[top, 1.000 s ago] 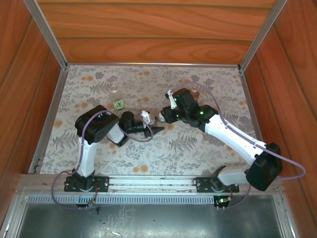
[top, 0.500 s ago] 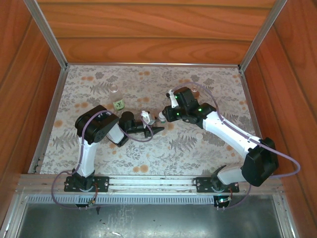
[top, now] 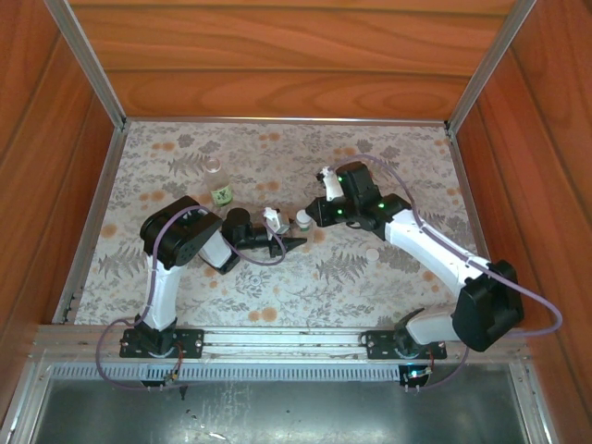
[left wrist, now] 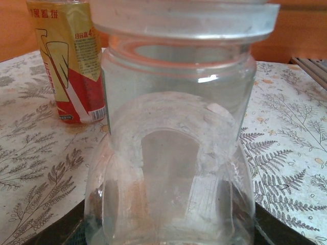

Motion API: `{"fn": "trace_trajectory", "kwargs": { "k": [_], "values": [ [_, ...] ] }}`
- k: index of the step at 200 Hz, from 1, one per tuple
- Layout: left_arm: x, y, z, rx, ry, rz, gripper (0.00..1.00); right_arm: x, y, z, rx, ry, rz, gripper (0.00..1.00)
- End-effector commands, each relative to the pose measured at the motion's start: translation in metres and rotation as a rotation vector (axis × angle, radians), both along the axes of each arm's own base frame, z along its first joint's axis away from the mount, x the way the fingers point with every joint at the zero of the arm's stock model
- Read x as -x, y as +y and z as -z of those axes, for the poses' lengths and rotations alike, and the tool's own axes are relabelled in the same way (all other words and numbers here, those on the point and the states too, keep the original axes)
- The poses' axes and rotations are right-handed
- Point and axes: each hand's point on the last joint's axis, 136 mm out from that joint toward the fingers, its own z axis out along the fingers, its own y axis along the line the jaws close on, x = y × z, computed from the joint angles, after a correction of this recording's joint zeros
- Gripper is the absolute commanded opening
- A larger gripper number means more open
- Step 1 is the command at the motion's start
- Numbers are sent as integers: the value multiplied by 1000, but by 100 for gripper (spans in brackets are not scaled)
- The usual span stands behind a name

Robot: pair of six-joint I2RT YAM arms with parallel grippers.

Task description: Screw on the bottle caps

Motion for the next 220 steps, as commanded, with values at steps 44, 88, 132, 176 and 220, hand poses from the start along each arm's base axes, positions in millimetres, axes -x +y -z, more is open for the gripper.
{"fn": "trace_trajectory", "kwargs": {
  "k": [44,88,132,176,220],
  "values": [
    [2,-1,8,-17,62,-10,51,60,4,-4,-60,140,-163,17],
    [2,-1,9,-15,89,-14,51,12,-5,-31,-83,-23,-10,31],
    [-2,-1,7,-8,108,-36,50,-14,1,-14,-27,25,-32,32],
    [-4,3,5,-11,92,-62,47,3,5,5,-32,135,-98,26],
    [-8,4,-1,-5,75,-83,47,49,11,1,-171,268,-200,16]
  ]
}}
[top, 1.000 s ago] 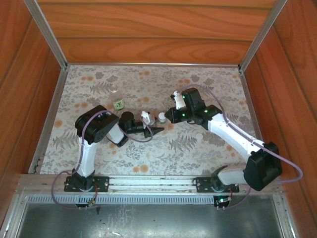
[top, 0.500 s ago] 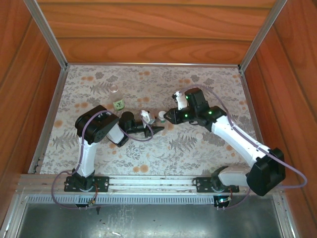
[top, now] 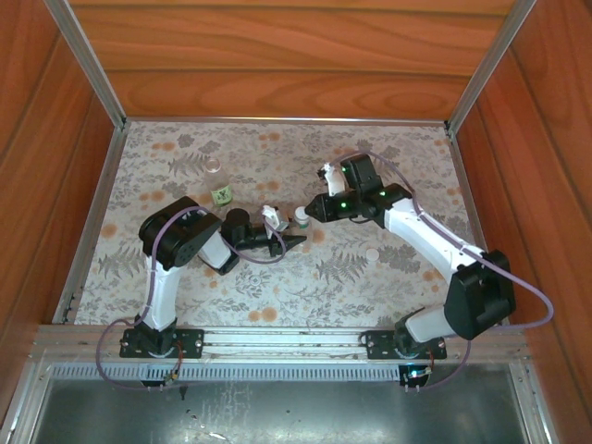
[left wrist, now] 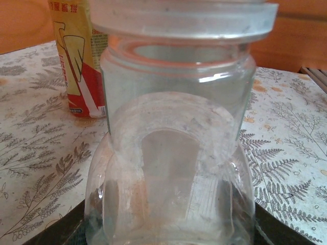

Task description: Screw on the bottle caps

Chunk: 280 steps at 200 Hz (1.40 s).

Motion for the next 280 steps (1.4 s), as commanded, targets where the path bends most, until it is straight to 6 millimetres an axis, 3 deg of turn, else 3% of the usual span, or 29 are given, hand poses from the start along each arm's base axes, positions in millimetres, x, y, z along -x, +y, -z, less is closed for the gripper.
{"fn": "trace_trajectory", "kwargs": {
  "k": [1,27,44,83,106,143,177,206,280],
  "values": [
    [-2,0,0,-13,21,-28,47,52,11,-1,-119,157,-133,15],
    [-5,3,-5,-18,-15,-61,46,59,8,-15,-147,121,-137,14],
    [-6,10,-8,-35,-59,-94,46,54,-2,-25,-101,22,-117,18],
    [-3,26,-21,-141,-226,-179,46,44,-36,-48,91,-281,-113,60],
    [3,28,-26,-284,-354,-197,45,58,-44,-64,181,-469,-259,72],
    [15,29,-39,-445,-575,-185,45,91,-37,-61,339,-782,-623,74],
    [30,26,-54,-449,-624,-145,45,93,-31,-45,537,-953,-838,76],
    [38,24,-63,-435,-635,-123,45,82,-26,-33,640,-976,-882,74],
    [39,21,-62,-445,-622,-108,45,84,-1,-32,554,-986,-893,60]
  ]
}}
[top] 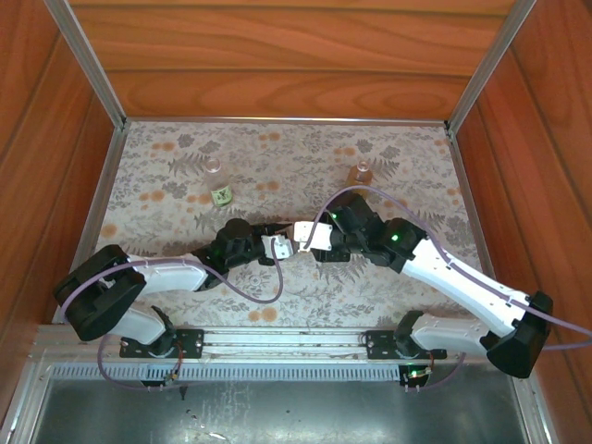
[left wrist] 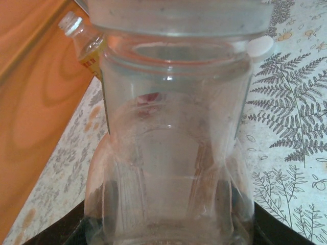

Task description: Screw on the bottle caps

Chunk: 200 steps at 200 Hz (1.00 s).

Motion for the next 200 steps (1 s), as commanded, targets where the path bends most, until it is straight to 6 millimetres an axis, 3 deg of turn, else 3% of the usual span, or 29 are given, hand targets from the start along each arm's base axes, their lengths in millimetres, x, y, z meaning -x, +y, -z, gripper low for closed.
{"fn": "trace_trajectory", "kwargs": {
  "k": [1,54,159,200],
  "values": [
    [1,-6,-7,0,-18,17,45,2,8,1,-3,-13,-48,60],
    [4,-8,-11,9,-16,27,45,3,12,7,-9,13,-52,52],
    [6,-8,-19,31,-13,27,45,2,9,17,17,25,-30,51],
    [5,-8,-15,19,-11,21,45,3,10,16,0,37,-21,39]
  ]
}}
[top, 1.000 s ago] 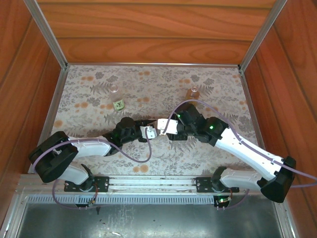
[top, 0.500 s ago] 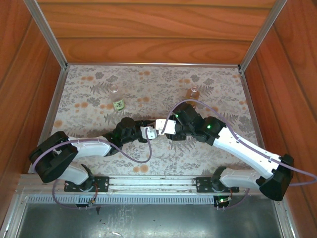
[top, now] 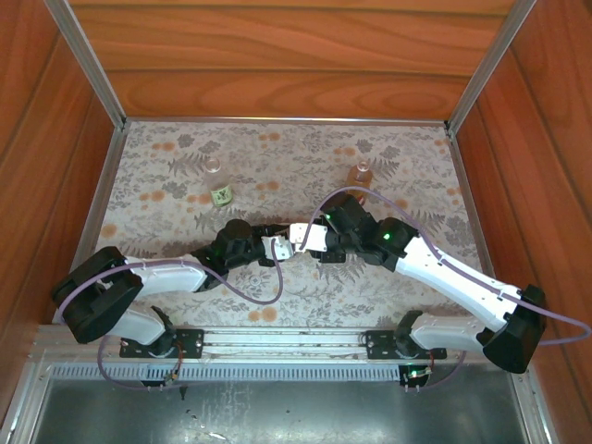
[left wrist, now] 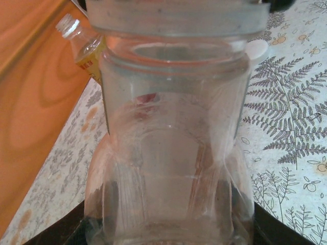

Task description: Screw on the bottle caps

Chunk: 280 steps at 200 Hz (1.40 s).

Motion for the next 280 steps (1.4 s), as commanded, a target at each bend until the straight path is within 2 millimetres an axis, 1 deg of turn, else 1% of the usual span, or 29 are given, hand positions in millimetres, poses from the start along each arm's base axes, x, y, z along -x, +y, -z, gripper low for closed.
{"fn": "trace_trajectory", "kwargs": {
  "k": [1,10,22,39,55,71,82,98,106,116,129,140,151,158,164,176,186,198,214,229,246,258,280],
  "values": [
    [0,-7,-13,15,-24,14,45,3,4,2,-9,8,-12,39],
    [-1,-7,-12,11,-29,8,45,4,4,2,-19,15,-4,37],
    [-4,-6,-13,8,-33,-9,45,4,6,0,-53,39,31,30],
    [-10,-4,-15,5,-45,-38,45,-1,13,-10,-164,108,163,21],
    [-14,-2,-16,2,-55,-66,45,-12,21,-22,-341,204,356,17],
    [-17,0,-15,-6,-62,-82,45,-15,25,-26,-494,374,562,14],
    [-18,0,-15,-12,-68,-85,45,-15,27,-27,-576,525,713,12],
    [-17,-1,-13,-17,-69,-75,45,-7,33,-26,-630,699,827,12],
    [-17,-2,-14,-16,-70,-72,45,-2,34,-25,-628,755,853,15],
    [-16,-2,-13,-18,-67,-66,45,2,31,-22,-606,780,873,21],
    [-16,-3,-13,-16,-67,-63,45,4,23,-18,-569,758,889,27],
    [-16,-2,-12,-19,-66,-64,45,4,17,-16,-544,725,866,34],
    [-15,-2,-10,-21,-61,-59,45,6,12,-16,-504,658,787,46],
    [-14,-2,-10,-22,-59,-56,45,8,10,-16,-472,600,713,55],
    [-13,-1,-9,-22,-58,-56,45,10,7,-16,-440,544,644,60],
    [-10,-1,-7,-22,-52,-44,45,14,1,-15,-368,422,490,66],
    [-7,0,-7,-21,-50,-34,45,14,-4,-17,-329,324,392,67],
    [-4,0,-6,-21,-48,-20,45,16,-5,-20,-287,249,293,68],
    [-1,1,-6,-21,-48,-12,45,27,-1,-20,-221,183,122,69],
    [-1,1,-7,-18,-48,-9,45,29,5,-20,-186,117,20,69],
    [0,1,-7,-19,-46,-6,45,24,7,-16,-134,53,-24,70],
    [0,1,-8,-15,-45,-5,45,17,7,-13,-103,14,-26,70],
    [2,1,-9,-10,-41,1,45,7,10,-8,-80,-12,-5,66]
  ]
}}
